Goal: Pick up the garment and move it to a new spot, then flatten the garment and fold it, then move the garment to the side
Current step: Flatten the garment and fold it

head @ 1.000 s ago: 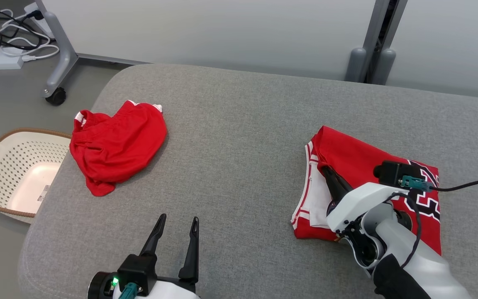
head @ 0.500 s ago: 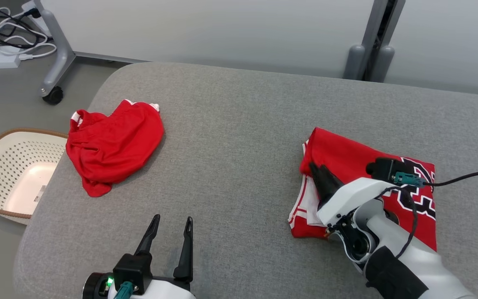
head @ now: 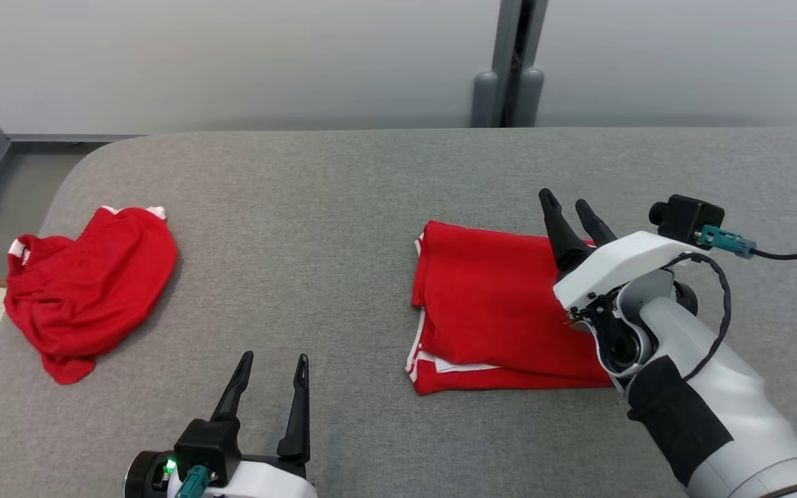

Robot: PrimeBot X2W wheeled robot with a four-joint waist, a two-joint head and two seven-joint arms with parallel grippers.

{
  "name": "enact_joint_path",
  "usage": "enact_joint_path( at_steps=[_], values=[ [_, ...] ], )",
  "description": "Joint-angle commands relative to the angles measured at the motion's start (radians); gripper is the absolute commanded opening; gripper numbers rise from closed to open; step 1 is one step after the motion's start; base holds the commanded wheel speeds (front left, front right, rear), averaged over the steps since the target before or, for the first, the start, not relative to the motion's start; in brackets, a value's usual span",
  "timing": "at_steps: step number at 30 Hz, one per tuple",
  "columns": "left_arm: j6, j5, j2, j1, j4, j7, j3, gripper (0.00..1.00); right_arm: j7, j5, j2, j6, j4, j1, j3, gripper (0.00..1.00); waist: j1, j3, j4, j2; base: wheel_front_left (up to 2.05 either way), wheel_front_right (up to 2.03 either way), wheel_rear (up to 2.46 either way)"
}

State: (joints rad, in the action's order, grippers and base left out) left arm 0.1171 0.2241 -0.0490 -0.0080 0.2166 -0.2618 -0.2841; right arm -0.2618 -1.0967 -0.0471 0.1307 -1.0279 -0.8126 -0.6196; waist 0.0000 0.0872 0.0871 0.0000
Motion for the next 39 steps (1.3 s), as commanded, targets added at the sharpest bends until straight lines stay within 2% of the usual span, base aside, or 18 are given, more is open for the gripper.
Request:
enact_joint_path(
  at_steps=[1,4,5,11,17,18,21,28,33,39],
  values=[
    [0.003,0.005,-0.004,-0.006,-0.003,-0.004,0.005,1.00,-0.005,0.043,-0.007,0.000,-0.003,0.021,0.029,1.00,0.0000,-0.005,-0.040,0.0000,0.00,0.00,0.00],
    [0.005,0.014,-0.003,-0.007,-0.003,-0.004,0.010,1.00,-0.005,0.168,-0.014,0.000,0.011,0.060,0.115,1.00,0.0000,-0.011,-0.072,0.0000,0.00,0.00,0.00],
    [0.005,0.014,-0.003,-0.007,-0.003,-0.004,0.010,1.00,-0.005,0.168,-0.014,0.000,0.011,0.060,0.115,1.00,0.0000,-0.011,-0.072,0.0000,0.00,0.00,0.00],
    [0.013,0.037,-0.004,0.003,0.000,-0.004,0.016,1.00,-0.004,0.455,-0.056,0.000,0.143,0.206,0.264,1.00,0.0000,-0.038,-0.114,0.0000,0.00,0.00,0.00],
    [0.021,0.053,-0.004,0.020,0.006,-0.004,0.019,1.00,-0.003,0.696,-0.073,0.000,0.363,0.388,0.383,1.00,0.0000,-0.079,-0.135,0.0000,0.00,0.00,0.00],
    [0.027,0.065,-0.004,0.026,-0.002,-0.004,0.022,1.00,-0.004,0.761,-0.073,0.000,0.446,0.449,0.413,1.00,0.0000,-0.085,-0.139,0.0000,0.00,0.00,0.00],
    [0.040,0.076,-0.004,0.037,-0.012,-0.004,0.027,1.00,-0.003,0.840,-0.069,0.000,0.568,0.531,0.443,1.00,0.0000,-0.093,-0.142,0.0000,0.00,0.00,0.00],
    [0.066,0.094,-0.004,0.053,-0.035,-0.004,0.031,1.00,-0.003,0.933,-0.063,0.000,0.787,0.695,0.490,1.00,0.0000,-0.118,-0.129,0.0000,0.00,0.00,0.00],
    [0.052,0.106,-0.004,0.073,-0.053,-0.004,0.036,1.00,-0.003,0.965,-0.050,0.000,0.882,0.790,0.533,1.00,0.0000,-0.139,-0.108,0.0000,0.00,0.00,0.00],
    [0.035,0.053,-0.003,0.109,-0.070,-0.004,0.041,1.00,-0.003,0.983,-0.035,0.000,0.938,0.885,0.572,1.00,0.0000,-0.154,-0.085,0.0000,0.00,0.00,0.00]
  ],
)
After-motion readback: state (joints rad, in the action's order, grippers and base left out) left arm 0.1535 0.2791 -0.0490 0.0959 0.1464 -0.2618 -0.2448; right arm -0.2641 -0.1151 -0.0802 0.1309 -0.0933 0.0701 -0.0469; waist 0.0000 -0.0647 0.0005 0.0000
